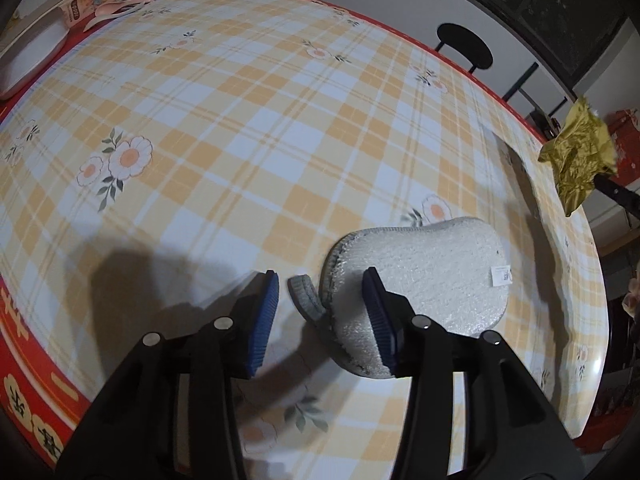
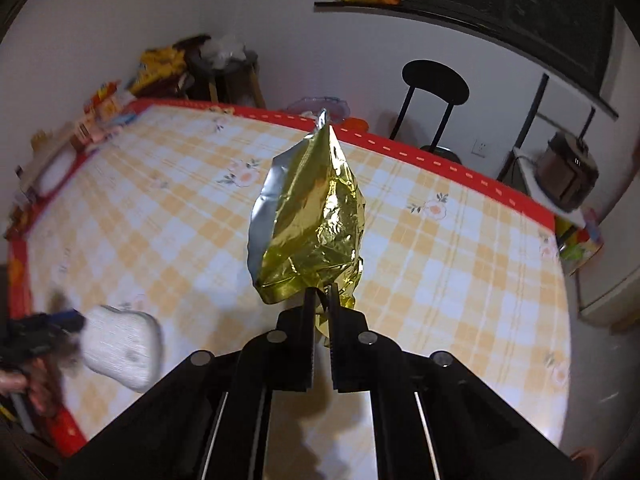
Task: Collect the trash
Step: 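Grasp the gold foil wrapper with the right gripper while the left holds the sponge, then lift the white sponge off the table with the left gripper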
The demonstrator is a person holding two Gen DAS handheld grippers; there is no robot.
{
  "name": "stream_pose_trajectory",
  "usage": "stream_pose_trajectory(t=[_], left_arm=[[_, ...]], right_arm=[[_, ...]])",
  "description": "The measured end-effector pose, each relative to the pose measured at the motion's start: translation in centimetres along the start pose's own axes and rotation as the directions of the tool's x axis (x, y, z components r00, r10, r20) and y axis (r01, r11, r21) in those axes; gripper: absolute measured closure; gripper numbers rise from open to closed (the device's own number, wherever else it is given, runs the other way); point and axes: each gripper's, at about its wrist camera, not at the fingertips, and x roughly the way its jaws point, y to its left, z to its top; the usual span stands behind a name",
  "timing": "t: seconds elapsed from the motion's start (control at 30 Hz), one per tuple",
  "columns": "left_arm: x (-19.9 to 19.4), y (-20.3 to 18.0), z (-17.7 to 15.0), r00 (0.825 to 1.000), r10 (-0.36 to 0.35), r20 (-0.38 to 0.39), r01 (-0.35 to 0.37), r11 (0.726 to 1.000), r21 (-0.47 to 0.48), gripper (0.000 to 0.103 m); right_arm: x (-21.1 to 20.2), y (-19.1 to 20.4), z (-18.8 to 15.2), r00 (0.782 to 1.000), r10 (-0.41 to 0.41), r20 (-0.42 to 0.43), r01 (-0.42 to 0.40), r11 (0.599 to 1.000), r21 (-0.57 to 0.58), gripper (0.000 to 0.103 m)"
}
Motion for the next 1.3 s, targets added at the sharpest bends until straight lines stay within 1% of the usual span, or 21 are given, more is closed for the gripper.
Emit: stream_pose_trajectory(t=[0.1,0.23,0.37,0.4,0.43,0.47,0.5,0.53,0.57,0.6,0.63,0.7,0.73,0.8,0.83,0.9,0.93,1.1,1.2,1.27,1.3], left_arm=[[-0.5,-1.2,-1.4,1.000,-0.007,-0.027,0.008,0.999,0.049,0.056],[-0.9,-2.8,-3.0,0.997,-0.031,-0.077,0.039,0.993,0.110,0.049],[-1.7,-5.0,-4.2,0.994,-0.045,-0.097,0.069,0.963,0.262,0.042],[-2.1,-6.0,-4.4,0.995,-0.038,-0.091,0.067,0.940,0.334,0.040],[-2.4,-7.0,-4.7,0.996,-0.029,-0.082,0.060,0.909,0.412,0.030],[-2.6,-7.8,-4.9,0.997,-0.026,-0.070,0.056,0.883,0.467,0.024],[-3.1,-9.3,-5.5,0.999,-0.026,-0.044,0.046,0.821,0.569,0.020],[-3.1,-10.2,-5.9,0.999,-0.021,-0.036,0.039,0.777,0.628,0.020],[-2.9,-11.8,-6.7,1.000,0.003,-0.019,0.011,0.694,0.720,0.020],[-2.5,-12.8,-7.3,1.000,0.025,-0.008,-0.010,0.629,0.778,0.020],[-2.1,-13.5,-7.7,0.999,0.037,-0.009,-0.014,0.582,0.813,0.020],[-1.0,-14.6,-7.8,0.999,0.039,-0.033,0.007,0.541,0.841,0.020],[-0.6,-14.8,-7.3,0.998,0.031,-0.047,0.023,0.548,0.836,0.020],[0.2,-14.8,-5.7,0.995,-0.009,-0.104,0.089,0.590,0.802,0.018],[0.6,-14.7,-4.7,0.988,-0.034,-0.151,0.140,0.614,0.777,0.012],[1.2,-14.3,-3.7,0.975,-0.073,-0.211,0.209,0.628,0.749,0.007],[1.5,-14.2,-3.5,0.969,-0.081,-0.232,0.232,0.620,0.750,0.007],[2.5,-14.4,-4.6,0.952,-0.051,-0.300,0.281,0.531,0.800,0.006],[2.9,-14.7,-5.6,0.953,-0.033,-0.300,0.278,0.482,0.831,0.006],[3.2,-15.0,-6.3,0.963,-0.008,-0.268,0.243,0.449,0.860,0.005],[3.0,-14.9,-6.2,0.964,-0.017,-0.265,0.244,0.452,0.858,0.005]], right_arm=[[-2.0,0.1,-2.0,0.998,0.062,0.013,-0.063,0.994,0.088,0.096],[-4.0,0.3,-5.3,0.993,0.115,0.026,-0.118,0.972,0.201,0.096],[-5.4,1.2,-8.7,0.987,0.157,0.030,-0.159,0.949,0.273,0.096],[-5.7,1.4,-9.7,0.986,0.163,0.028,-0.164,0.943,0.289,0.096],[-5.9,1.5,-10.3,0.985,0.167,0.027,-0.168,0.939,0.300,0.096],[-6.2,1.6,-11.2,0.985,0.173,0.022,-0.172,0.934,0.313,0.096],[-6.4,1.7,-11.8,0.984,0.175,0.018,-0.172,0.932,0.318,0.096],[-6.7,1.8,-12.4,0.985,0.174,0.015,-0.170,0.931,0.323,0.096],[-6.8,1.8,-12.8,0.985,0.172,0.015,-0.167,0.931,0.325,0.096],[-7.1,1.7,-13.4,0.986,0.168,0.015,-0.163,0.929,0.332,0.096],[-7.4,1.6,-13.8,0.986,0.163,0.018,-0.159,0.926,0.342,0.096],[-7.9,1.2,-14.4,0.988,0.152,0.023,-0.150,0.922,0.356,0.096],[-8.3,1.0,-14.7,0.989,0.145,0.028,-0.145,0.920,0.364,0.096],[-8.9,0.6,-15.0,0.991,0.132,0.034,-0.136,0.919,0.371,0.096],[-9.2,0.4,-15.2,0.991,0.125,0.038,-0.130,0.918,0.374,0.096],[-9.7,0.0,-15.5,0.993,0.112,0.042,-0.120,0.916,0.383,0.096],[-9.9,-0.2,-15.6,0.993,0.107,0.043,-0.115,0.914,0.389,0.096],[-10.6,-1.0,-16.5,0.996,0.079,0.042,-0.090,0.903,0.421,0.096],[-10.8,-1.4,-16.9,0.997,0.064,0.040,-0.075,0.896,0.437,0.096],[-10.8,-1.6,-17.0,0.998,0.058,0.039,-0.069,0.893,0.445,0.096],[-10.8,-1.6,-17.0,0.998,0.055,0.038,-0.066,0.892,0.448,0.096]])
